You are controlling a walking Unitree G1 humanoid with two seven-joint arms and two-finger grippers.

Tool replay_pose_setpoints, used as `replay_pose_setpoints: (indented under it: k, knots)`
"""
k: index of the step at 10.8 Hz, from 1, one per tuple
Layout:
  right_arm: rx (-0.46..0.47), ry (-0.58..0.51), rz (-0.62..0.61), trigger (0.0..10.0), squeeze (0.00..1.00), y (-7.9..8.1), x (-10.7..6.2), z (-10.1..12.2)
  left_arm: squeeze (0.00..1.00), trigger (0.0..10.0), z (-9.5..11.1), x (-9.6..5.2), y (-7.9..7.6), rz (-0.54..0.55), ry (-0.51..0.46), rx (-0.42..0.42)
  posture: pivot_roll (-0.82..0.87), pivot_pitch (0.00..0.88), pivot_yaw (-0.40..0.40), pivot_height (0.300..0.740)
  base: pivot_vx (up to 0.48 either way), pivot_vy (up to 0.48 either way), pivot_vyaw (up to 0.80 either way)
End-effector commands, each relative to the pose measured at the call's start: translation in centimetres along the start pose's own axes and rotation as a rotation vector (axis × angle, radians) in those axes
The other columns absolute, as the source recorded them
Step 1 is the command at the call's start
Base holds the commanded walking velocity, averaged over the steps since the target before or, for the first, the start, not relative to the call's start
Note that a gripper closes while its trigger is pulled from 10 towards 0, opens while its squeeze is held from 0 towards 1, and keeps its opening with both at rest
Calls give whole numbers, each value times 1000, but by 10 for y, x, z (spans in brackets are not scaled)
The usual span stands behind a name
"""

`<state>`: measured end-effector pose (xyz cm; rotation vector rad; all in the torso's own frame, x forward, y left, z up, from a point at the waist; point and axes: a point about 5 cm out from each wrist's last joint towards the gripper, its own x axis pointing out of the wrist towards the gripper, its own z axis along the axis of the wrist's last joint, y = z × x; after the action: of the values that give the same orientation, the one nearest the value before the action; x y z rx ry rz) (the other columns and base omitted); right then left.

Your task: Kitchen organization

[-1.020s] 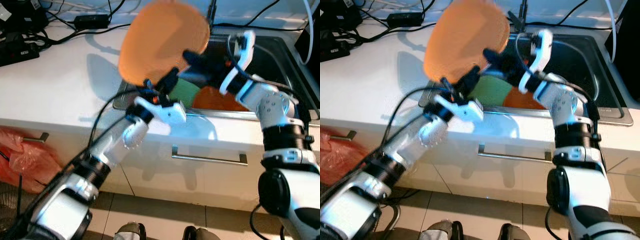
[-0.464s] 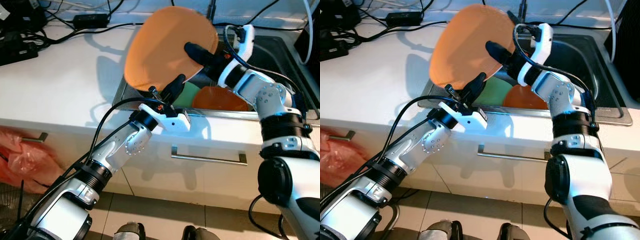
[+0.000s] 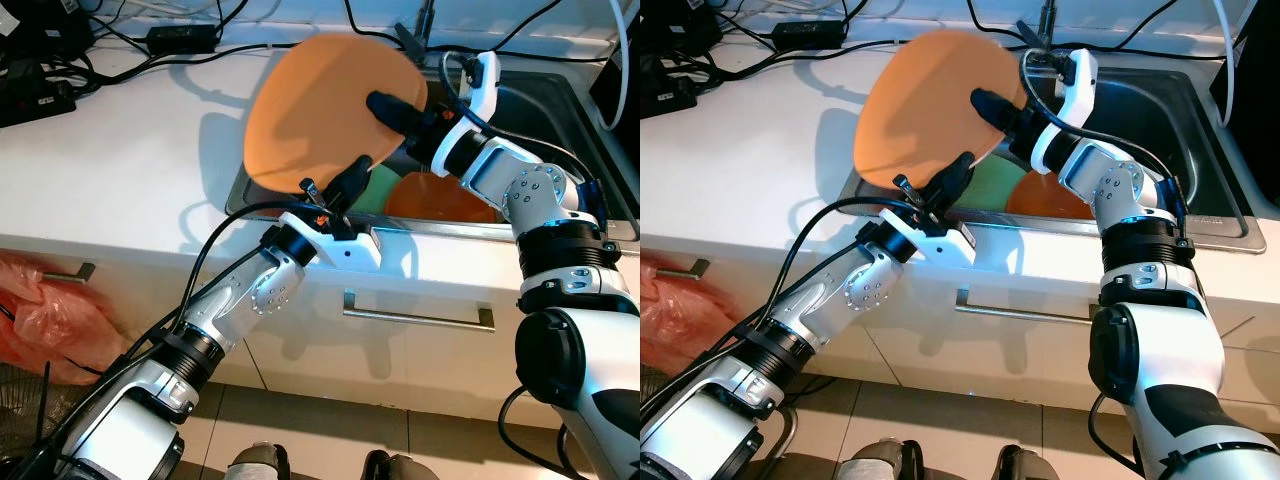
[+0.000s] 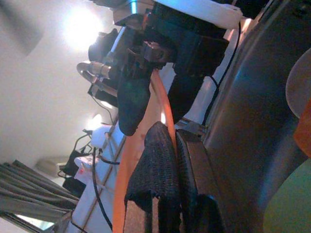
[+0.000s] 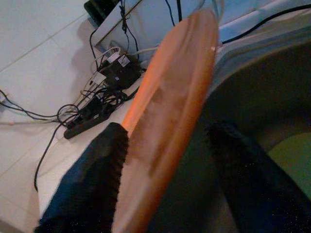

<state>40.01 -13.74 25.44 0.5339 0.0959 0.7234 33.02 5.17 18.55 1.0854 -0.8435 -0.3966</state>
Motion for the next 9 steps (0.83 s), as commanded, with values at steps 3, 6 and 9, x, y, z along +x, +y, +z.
replay_pose_setpoints:
  k: [3,6,9]
  knots:
    - [-6,22,-56,0,0,-9,-4,-1,0,0,14,11,15,107,-94,9,59,116,3,740,0,0,0]
    - [2,54,-68,0,0,-10,-4,-6,0,0,13,11,16,105,-95,19,64,116,5,740,0,0,0]
    - [-13,161,-168,0,0,-24,-11,-17,0,0,13,11,16,102,-95,20,60,115,4,740,0,0,0]
